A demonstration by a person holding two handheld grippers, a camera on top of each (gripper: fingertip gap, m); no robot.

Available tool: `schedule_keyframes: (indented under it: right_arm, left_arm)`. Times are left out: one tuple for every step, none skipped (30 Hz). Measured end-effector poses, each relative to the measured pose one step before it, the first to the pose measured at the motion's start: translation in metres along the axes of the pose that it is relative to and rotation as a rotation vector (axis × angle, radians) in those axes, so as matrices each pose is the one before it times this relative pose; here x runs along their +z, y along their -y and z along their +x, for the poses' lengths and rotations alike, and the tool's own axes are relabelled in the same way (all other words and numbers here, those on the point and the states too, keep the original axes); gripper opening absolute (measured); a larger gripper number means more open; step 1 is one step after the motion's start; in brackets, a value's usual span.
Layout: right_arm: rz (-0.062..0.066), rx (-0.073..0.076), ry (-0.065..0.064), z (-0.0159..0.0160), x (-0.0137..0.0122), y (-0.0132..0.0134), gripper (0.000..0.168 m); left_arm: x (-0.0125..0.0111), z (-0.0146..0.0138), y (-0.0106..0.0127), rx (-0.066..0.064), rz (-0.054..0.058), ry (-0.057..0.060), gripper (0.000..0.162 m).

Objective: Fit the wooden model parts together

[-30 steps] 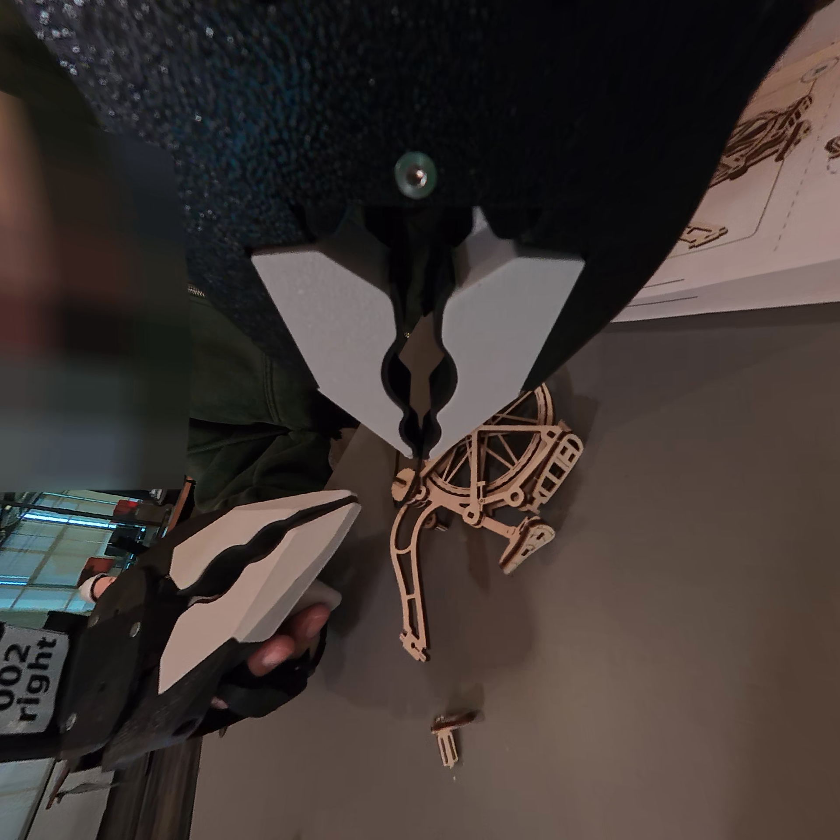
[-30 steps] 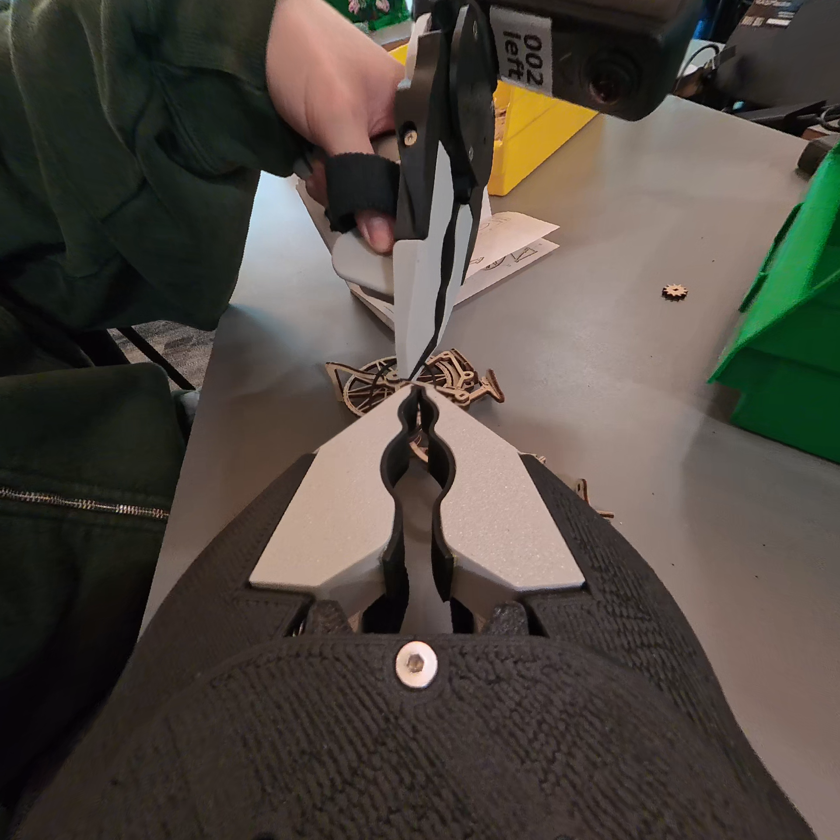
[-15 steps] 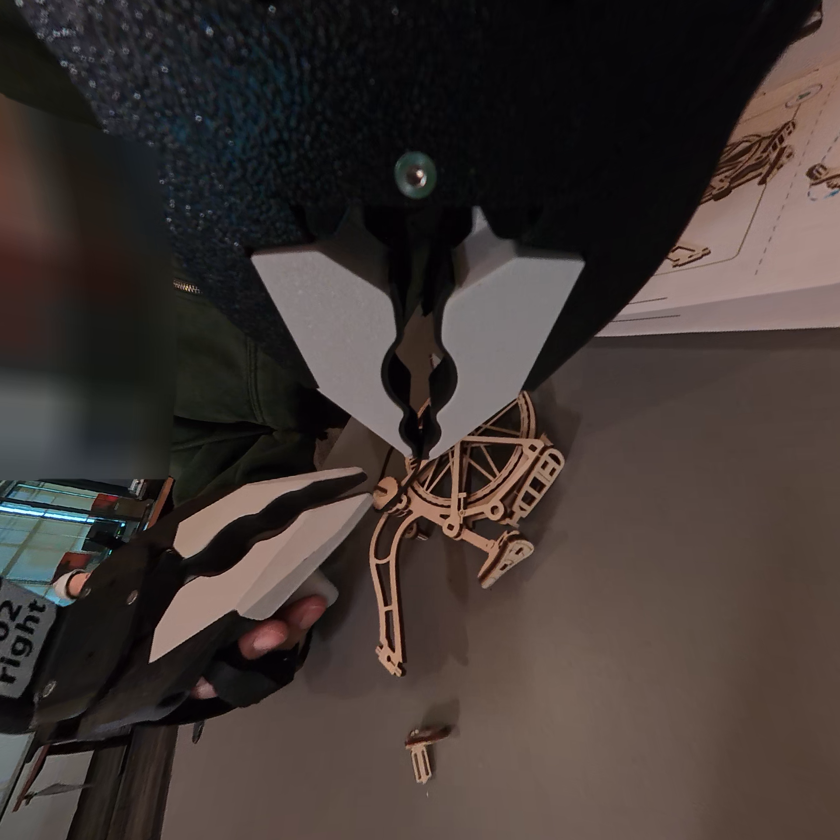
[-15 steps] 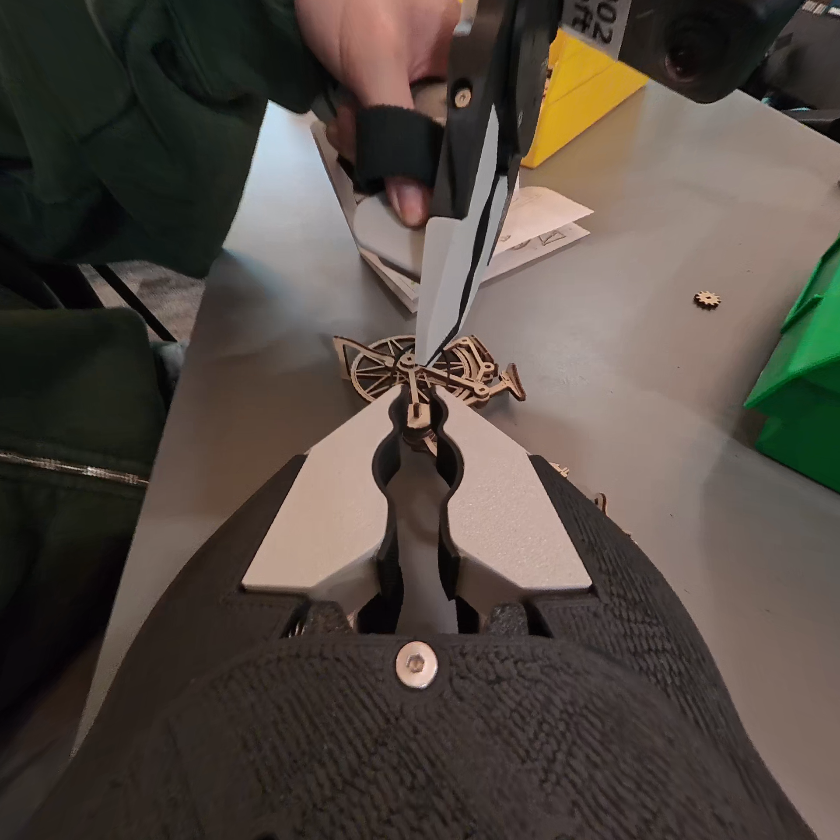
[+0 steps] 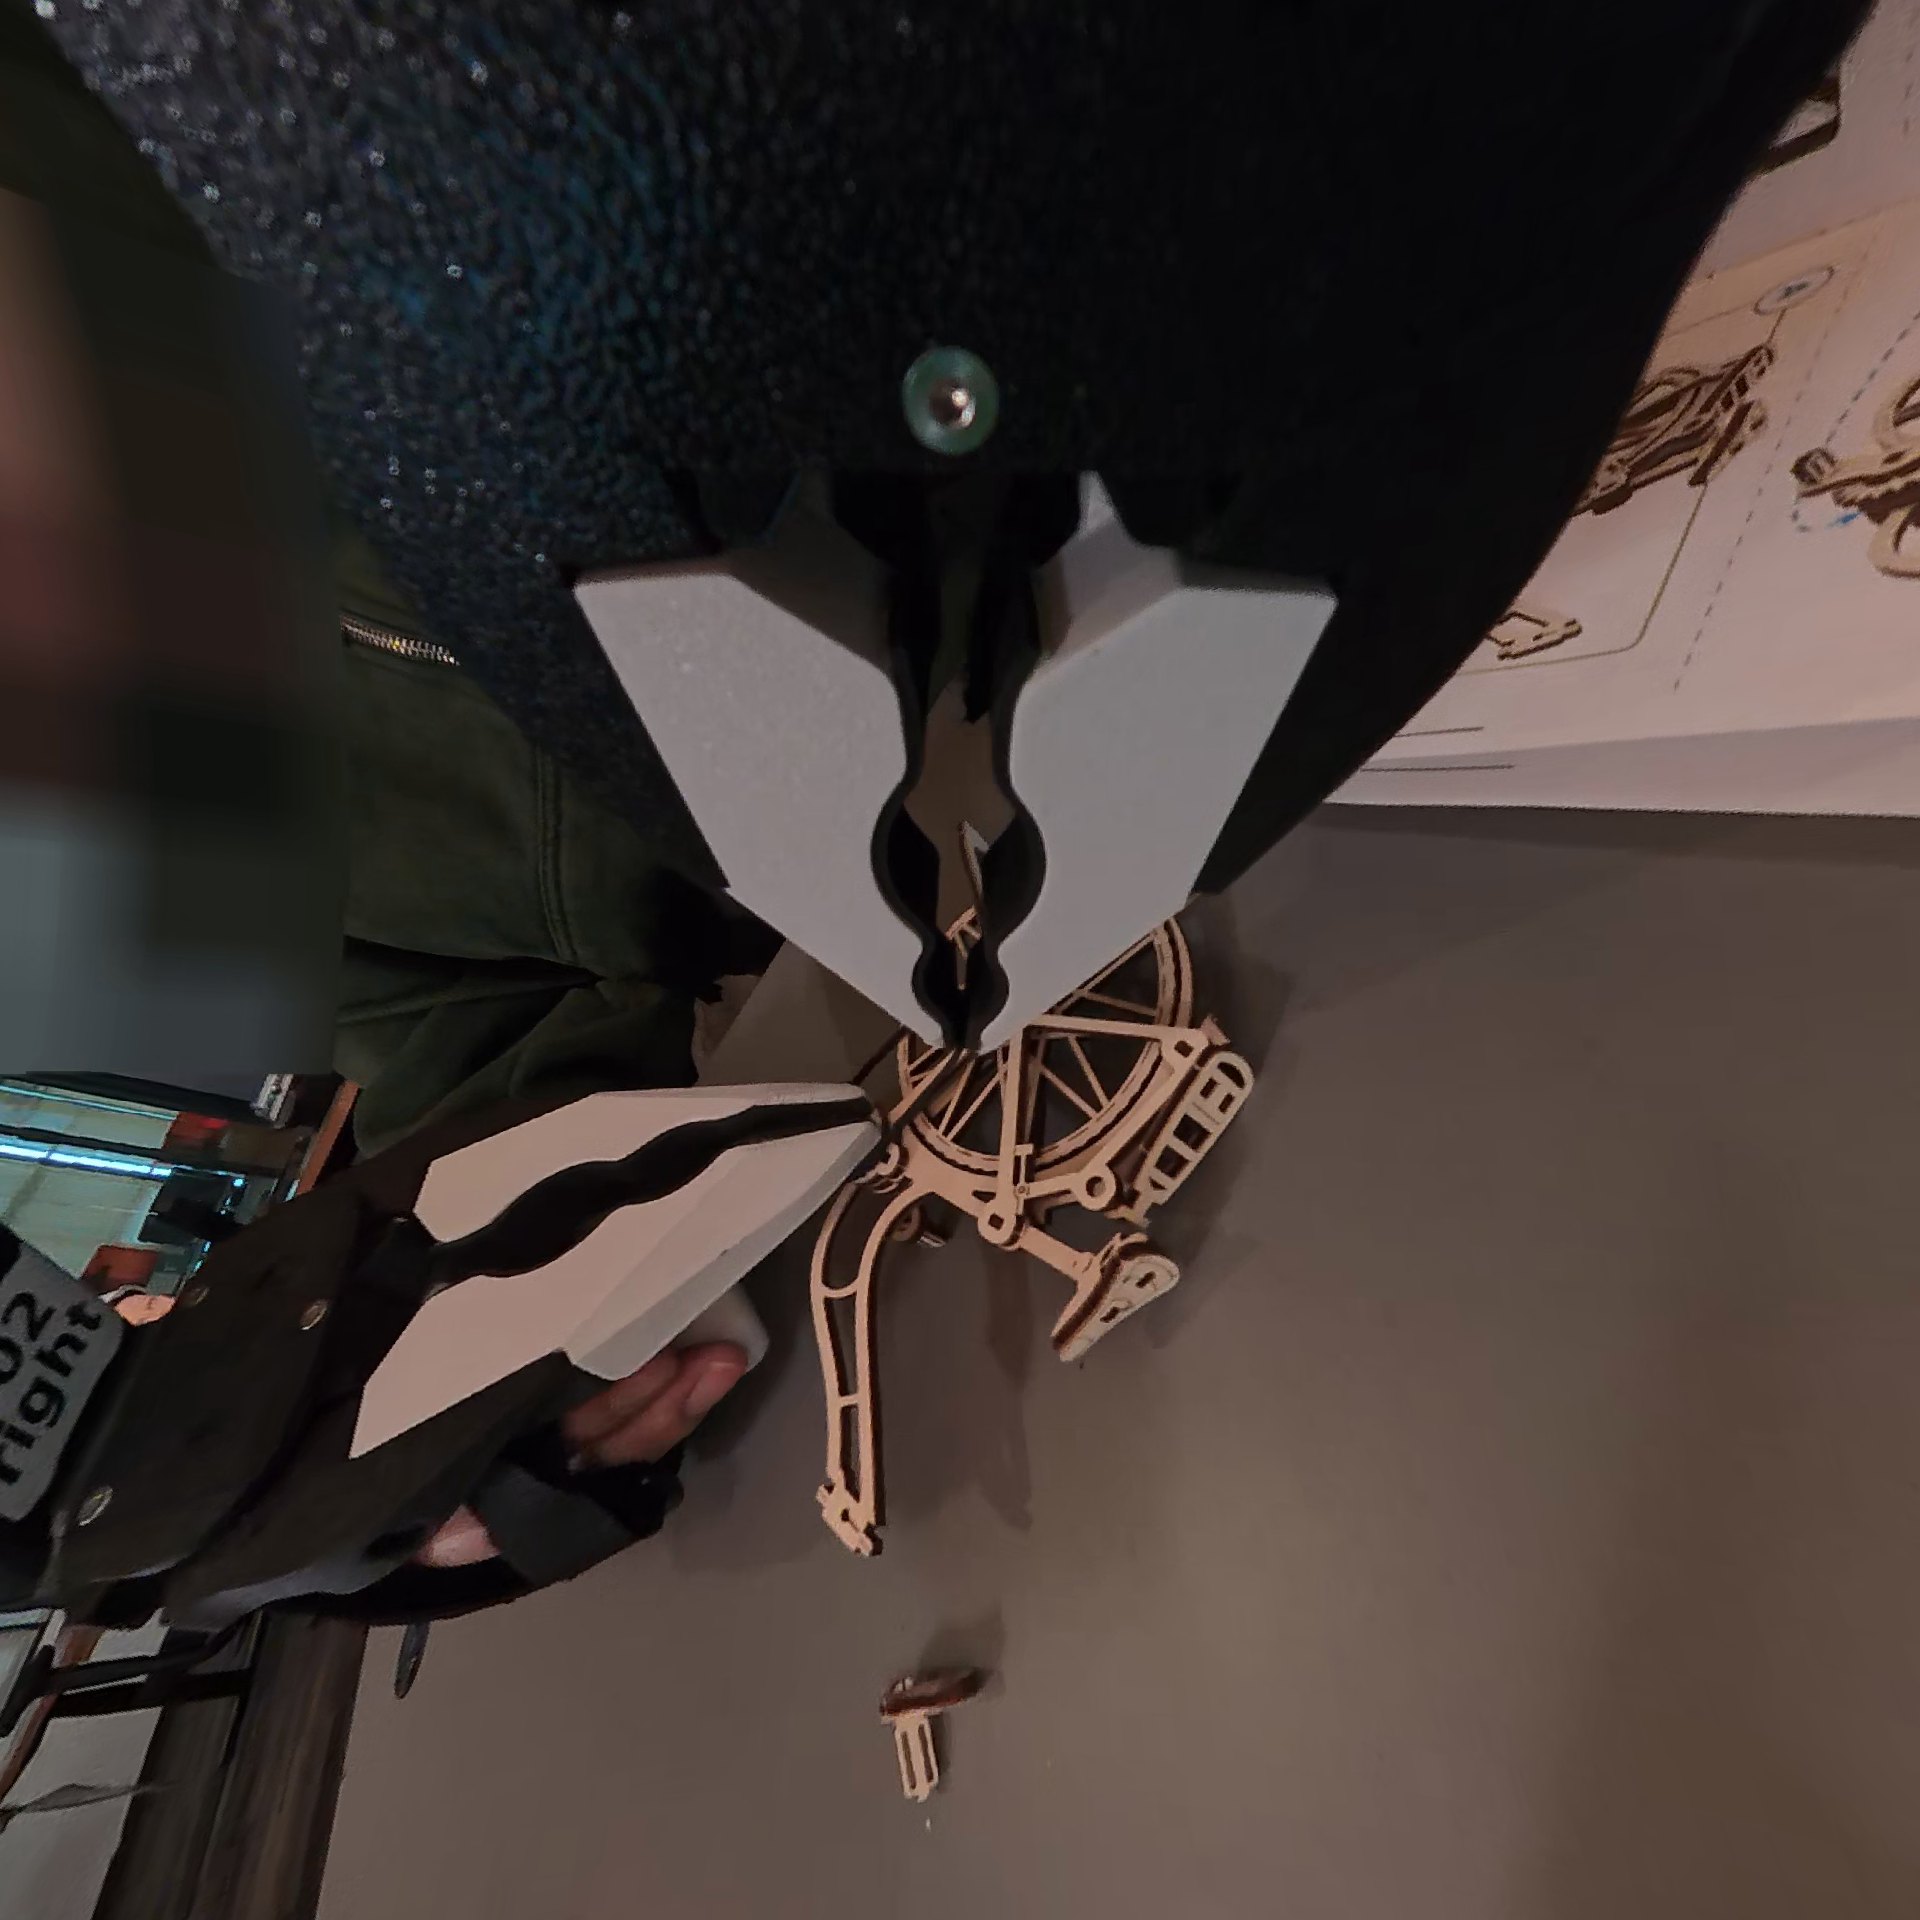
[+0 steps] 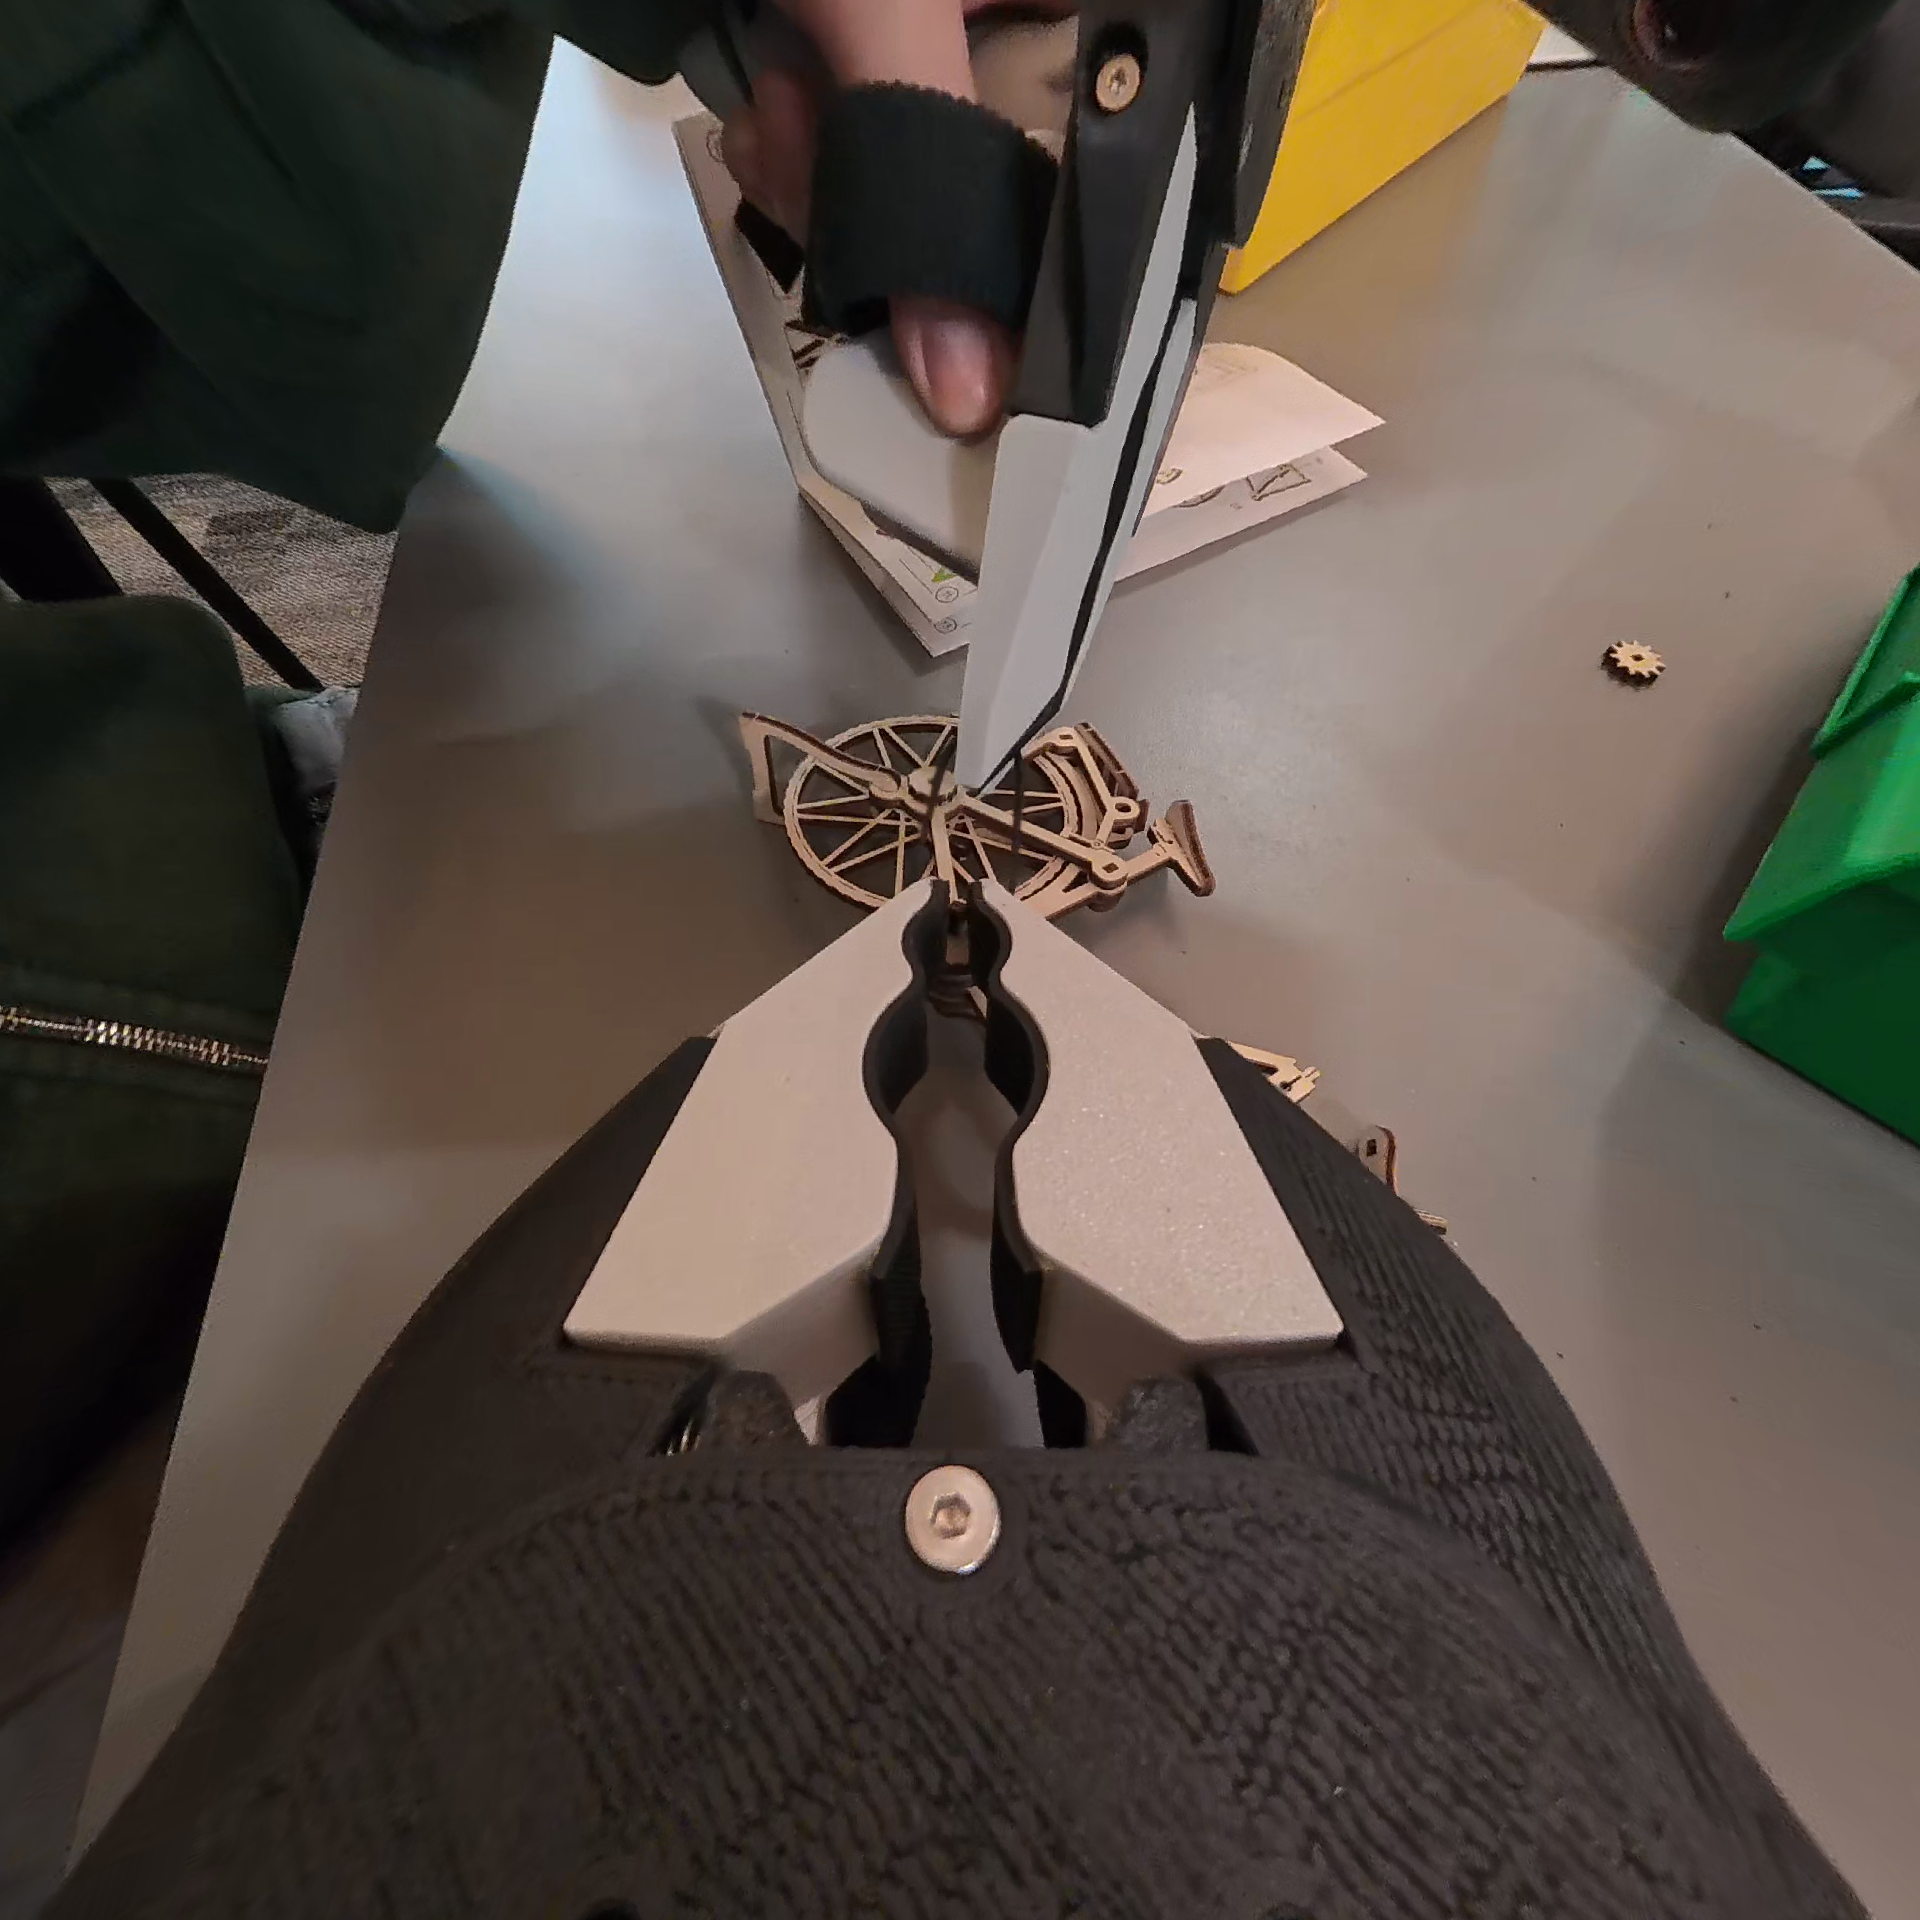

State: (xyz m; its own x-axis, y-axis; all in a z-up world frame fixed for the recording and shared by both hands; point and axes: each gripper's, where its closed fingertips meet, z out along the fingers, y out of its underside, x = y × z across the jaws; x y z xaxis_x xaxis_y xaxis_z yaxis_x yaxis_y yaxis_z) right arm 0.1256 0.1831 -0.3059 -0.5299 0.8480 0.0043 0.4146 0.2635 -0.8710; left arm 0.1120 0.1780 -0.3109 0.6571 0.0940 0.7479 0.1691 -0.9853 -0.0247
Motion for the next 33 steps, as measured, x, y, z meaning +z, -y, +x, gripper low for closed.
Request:
schedule_keyframes:
  right_arm:
    - [-0.0015, 0.0016, -0.0001, 0.0, 0.00004, -0.00012, 0.001]
    - [-0.0013, 0.0015, 0.0002, -0.00011, 0.0001, -0.00007, 0.001]
    - [-0.0016, 0.0003, -0.0002, -0.00019, 0.0001, -0.0001, 0.001]
    - [-0.0015, -0.001, -0.0014, 0.00006, 0.00006, 0.0, 0.001]
    - [-0.0014, -0.0008, -0.0013, -0.00005, 0.00016, -0.00004, 0.001]
    - [-0.0009, -0.0006, -0.0006, -0.00005, 0.00003, -0.00007, 0.001]
    - [-0.0006, 0.0, -0.0001, -0.00007, 0.0, -0.00006, 0.001]
    - [-0.0002, 0.0003, 0.0004, -0.00016, 0.00003, 0.0, 0.001]
    - [-0.0002, 0.001, 0.0004, -0.00002, 0.00013, 0.00006, 0.001]
    - [-0.0003, 0.0008, 0.0004, -0.00006, 0.00005, -0.00001, 0.001]
    - [0.0, 0.0003, 0.0004, -0.00002, 0.00013, -0.00004, 0.001]
    - [0.0, 0.0004, -0.0001, 0.00003, 0.00007, 0.00004, 0.001]
    - [-0.0004, 0.0, -0.0004, 0.00006, -0.00008, 0.00003, 0.001]
    - [-0.0006, -0.0007, -0.0007, -0.00002, 0.00005, -0.00003, 0.001]
    - [-0.0006, -0.0005, -0.0004, -0.00008, 0.00005, -0.00003, 0.001]
    - [-0.0002, -0.0004, -0.0006, 0.00003, 0.00003, 0.00001, 0.001]
    - [-0.0001, -0.0001, -0.0001, -0.00007, 0.00004, 0.00001, 0.001]
    - [-0.0006, -0.0003, 0.0003, -0.00005, 0.00008, -0.00001, 0.001]
    - [-0.0006, -0.0013, -0.0001, -0.00001, 0.00012, 0.00001, 0.001]
    - [-0.0002, -0.0003, 0.0, -0.00007, 0.00003, 0.0, 0.001]
    - [-0.0002, 0.0007, 0.0005, 0.00002, 0.00001, -0.00002, 0.001]
    - [-0.0003, -0.0006, -0.0001, -0.00003, 0.00002, -0.00002, 0.001]
    - [-0.0005, -0.0012, -0.0007, -0.00004, -0.00007, 0.00002, 0.001]
    - [-0.0004, -0.0006, -0.0006, 0.00004, 0.00001, -0.00004, 0.001]
    - [-0.0002, -0.0012, -0.0004, 0.00005, -0.00002, 0.00008, 0.001]
    - [-0.0003, -0.0004, 0.0, -0.00005, 0.00003, -0.00001, 0.001]
    - [-0.0005, -0.0004, 0.0001, -0.00002, 0.00008, 0.0, 0.001]
    - [-0.0004, -0.0008, -0.0004, 0.00003, -0.00003, 0.00006, 0.001]
    - [-0.0007, -0.0009, -0.0006, -0.00002, 0.00004, -0.00005, 0.001]
    - [-0.001, -0.0013, -0.0005, 0.00005, 0.00004, 0.00005, 0.001]
    - [-0.0008, -0.0005, -0.0001, 0.00001, 0.00001, 0.00004, 0.001]
    - [-0.0006, -0.0002, 0.0001, -0.00003, 0.00002, 0.00007, 0.001]
    - [-0.0005, 0.0, 0.0, 0.0, -0.00004, -0.00007, 0.001]
  left_arm:
    - [0.0002, -0.0003, -0.00101, -0.0007, -0.0032, 0.0024, 0.0]
    - [0.00044, -0.00008, -0.00121, 0.0005, -0.004, 0.0031, 0.0]
    - [0.0004, -0.0002, -0.00122, 0.0003, -0.0034, 0.0046, 0.0]
    - [0.0003, -0.00057, -0.00112, 0.0012, -0.0029, 0.0068, 0.0]
    - [0.00005, -0.00045, -0.00081, 0.0008, -0.0003, 0.0063, 0.0]
    - [-0.00017, -0.00081, -0.00087, -0.0004, 0.0002, 0.007, 0.0]
    - [-0.00071, -0.00254, -0.00127, -0.0011, -0.0018, 0.0171, 0.0]
    - [-0.00095, -0.0033, -0.00104, -0.0022, 0.0013, 0.0198, 0.0]
    - [-0.00099, -0.00089, -0.0006, -0.0018, 0.0042, 0.0032, 0.0]
    - [-0.00067, 0.00042, -0.00083, -0.002, 0.0029, -0.0061, 0.0]
    - [-0.00018, 0.00004, -0.00095, -0.002, 0.0018, -0.0043, 0.0]
    - [0.0002, -0.00018, -0.0011, -0.0016, -0.0015, -0.0016, 0.0]
    - [0.00042, -0.00036, -0.00134, -0.0019, -0.0036, -0.0007, 0.0]
    - [0.00055, -0.00052, -0.00092, -0.0016, -0.0021, 0.0005, 0.0]
    - [-0.00009, -0.00027, -0.00013, -0.0015, 0.0028, -0.0003, 0.0]
    - [-0.00054, -0.00223, -0.00026, -0.0018, 0.0014, 0.0124, 0.0]
    - [-0.00054, -0.00276, -0.00025, -0.002, 0.0014, 0.0162, 0.0]
    - [-0.00026, -0.00112, -0.0002, -0.0009, 0.0009, 0.006, 0.0]
    - [0.00016, 0.00017, -0.00101, -0.001, -0.004, -0.0015, 0.0]
    - [0.00047, -0.00029, -0.00127, -0.0008, -0.0068, 0.0024, 0.0]
    - [0.00058, -0.0005, -0.00077, -0.0008, -0.0048, 0.0036, 0.0]
    - [0.00042, -0.00082, -0.00047, -0.0017, -0.0044, 0.005, 0.0]
    - [0.00022, -0.00107, -0.00006, -0.0007, -0.0025, 0.0069, 0.0]
    - [0.00022, -0.00119, 0.00002, -0.0006, -0.0025, 0.0087, 0.0]
    - [0.00041, -0.00101, -0.00024, -0.0011, -0.0049, 0.0075, 0.0]
    - [0.00057, -0.00042, -0.00013, 0.0001, -0.0044, 0.0049, 0.0]
    - [0.00022, 0.00018, 0.00006, -0.0003, -0.0033, 0.0016, 0.0]
    - [-0.00009, -0.00003, 0.00012, -0.0001, -0.0036, 0.004, 0.0]
    - [-0.00001, -0.00025, 0.00014, 0.0004, -0.0033, 0.0058, 0.0]
    - [0.00013, -0.00009, 0.00007, -0.0002, -0.0045, 0.0048, 0.0]
    - [0.00005, -0.00007, -0.00007, 0.0004, -0.0055, 0.0043, 0.0]
    - [-0.00002, 0.00006, -0.00006, 0.0004, -0.0054, 0.0038, 0.0]
    - [0.00009, -0.00004, -0.00006, -0.0003, -0.0049, 0.0034, 0.0]
